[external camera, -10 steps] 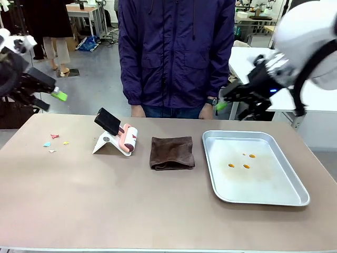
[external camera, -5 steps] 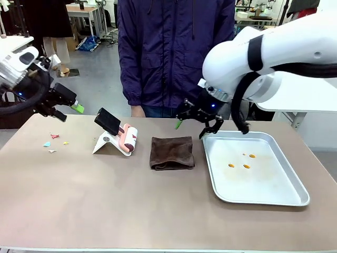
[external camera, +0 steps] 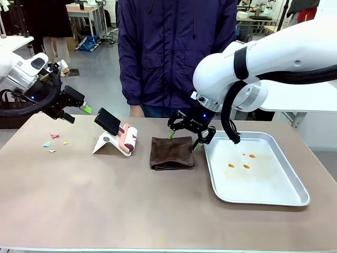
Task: Clean the surface of the table.
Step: Hold the Lint Roller with your left hand and the towel with your right hand.
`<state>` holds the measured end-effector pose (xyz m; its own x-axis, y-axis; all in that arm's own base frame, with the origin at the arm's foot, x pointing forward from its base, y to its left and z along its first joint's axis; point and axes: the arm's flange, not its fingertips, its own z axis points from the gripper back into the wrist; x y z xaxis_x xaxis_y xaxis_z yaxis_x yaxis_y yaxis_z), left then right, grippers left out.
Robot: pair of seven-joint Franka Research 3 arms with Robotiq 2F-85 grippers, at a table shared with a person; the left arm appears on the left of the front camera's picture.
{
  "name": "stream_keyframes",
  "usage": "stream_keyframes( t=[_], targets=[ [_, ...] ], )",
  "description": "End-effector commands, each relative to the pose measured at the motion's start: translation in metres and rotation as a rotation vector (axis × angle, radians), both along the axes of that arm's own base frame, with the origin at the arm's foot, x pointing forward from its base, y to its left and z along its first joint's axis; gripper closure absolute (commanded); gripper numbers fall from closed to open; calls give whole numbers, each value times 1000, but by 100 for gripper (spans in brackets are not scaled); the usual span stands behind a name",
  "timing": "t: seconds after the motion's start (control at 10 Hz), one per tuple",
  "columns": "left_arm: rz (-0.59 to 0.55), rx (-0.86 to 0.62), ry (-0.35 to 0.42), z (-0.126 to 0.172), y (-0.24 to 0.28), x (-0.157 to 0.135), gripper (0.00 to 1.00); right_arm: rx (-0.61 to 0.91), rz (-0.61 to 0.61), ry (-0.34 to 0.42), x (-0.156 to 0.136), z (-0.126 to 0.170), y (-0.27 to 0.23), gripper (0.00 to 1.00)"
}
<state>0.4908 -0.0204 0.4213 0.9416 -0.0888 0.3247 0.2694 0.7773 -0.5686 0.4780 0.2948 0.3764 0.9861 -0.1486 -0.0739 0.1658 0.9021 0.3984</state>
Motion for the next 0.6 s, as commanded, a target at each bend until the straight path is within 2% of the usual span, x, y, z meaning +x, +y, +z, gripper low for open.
stream_keyframes(
  t=[0.0, 0.4, 0.5],
  targets=[
    [0, 8, -4, 1, 1, -2, 0, -1, 8, 5, -3, -1, 4, 0],
    [0, 2, 0, 0, 1, 0, 0, -1, 8, 5, -3, -1, 4, 0],
    [40, -47, 68, -16, 9, 12, 0, -2, 7, 3, -2, -2, 3, 0]
  ],
)
